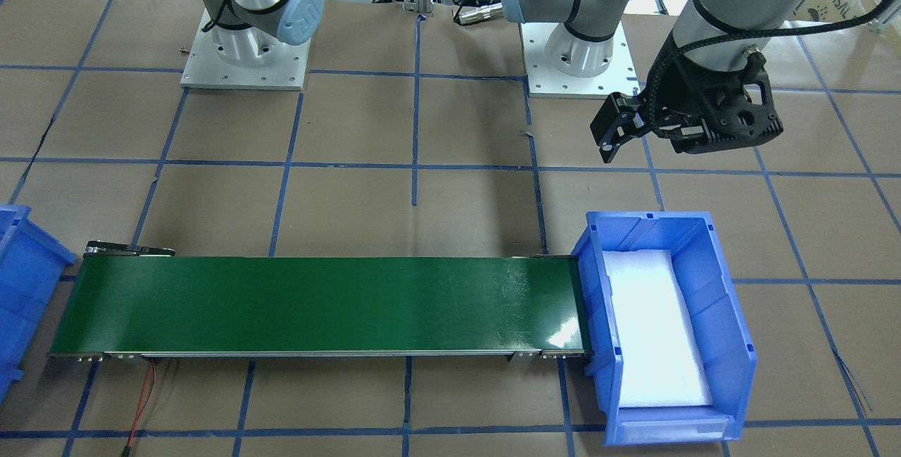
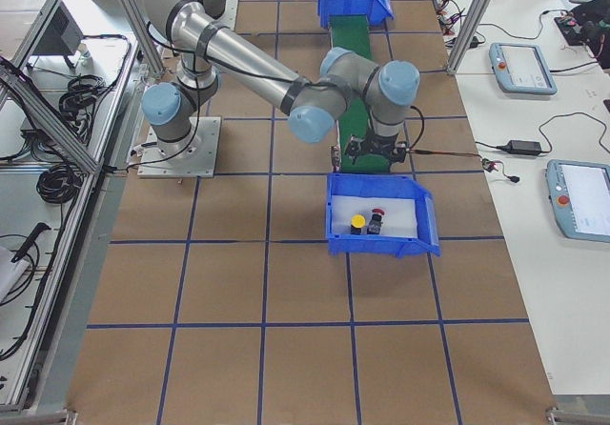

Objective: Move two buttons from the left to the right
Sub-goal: 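Open the right gripper and raise it back over the belt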

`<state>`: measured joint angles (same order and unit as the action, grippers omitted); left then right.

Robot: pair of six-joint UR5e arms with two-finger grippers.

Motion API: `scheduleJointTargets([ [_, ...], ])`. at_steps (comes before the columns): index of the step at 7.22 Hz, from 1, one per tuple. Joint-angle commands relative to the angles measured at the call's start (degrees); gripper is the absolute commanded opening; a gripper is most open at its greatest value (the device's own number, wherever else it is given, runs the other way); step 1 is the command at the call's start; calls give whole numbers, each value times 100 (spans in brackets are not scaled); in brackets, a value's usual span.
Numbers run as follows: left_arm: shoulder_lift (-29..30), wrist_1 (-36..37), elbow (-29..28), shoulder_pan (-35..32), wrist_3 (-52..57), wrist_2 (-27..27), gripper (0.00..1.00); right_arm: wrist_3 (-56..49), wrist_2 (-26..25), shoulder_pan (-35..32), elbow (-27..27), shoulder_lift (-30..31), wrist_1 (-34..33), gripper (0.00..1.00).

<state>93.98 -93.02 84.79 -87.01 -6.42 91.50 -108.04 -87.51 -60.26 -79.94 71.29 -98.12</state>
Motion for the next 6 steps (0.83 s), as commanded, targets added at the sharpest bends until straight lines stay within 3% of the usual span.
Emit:
scheduleJointTargets([
  [1, -2, -6, 3, 0, 0, 0, 100, 1832, 85, -1070, 40, 499, 390, 100],
  [4, -2, -6, 3, 0, 0, 0, 100, 4697, 59, -2021, 92, 500, 303, 100],
  [6, -11, -6, 3, 0, 0, 0, 100, 6199, 67, -2086, 66, 491, 372, 100],
])
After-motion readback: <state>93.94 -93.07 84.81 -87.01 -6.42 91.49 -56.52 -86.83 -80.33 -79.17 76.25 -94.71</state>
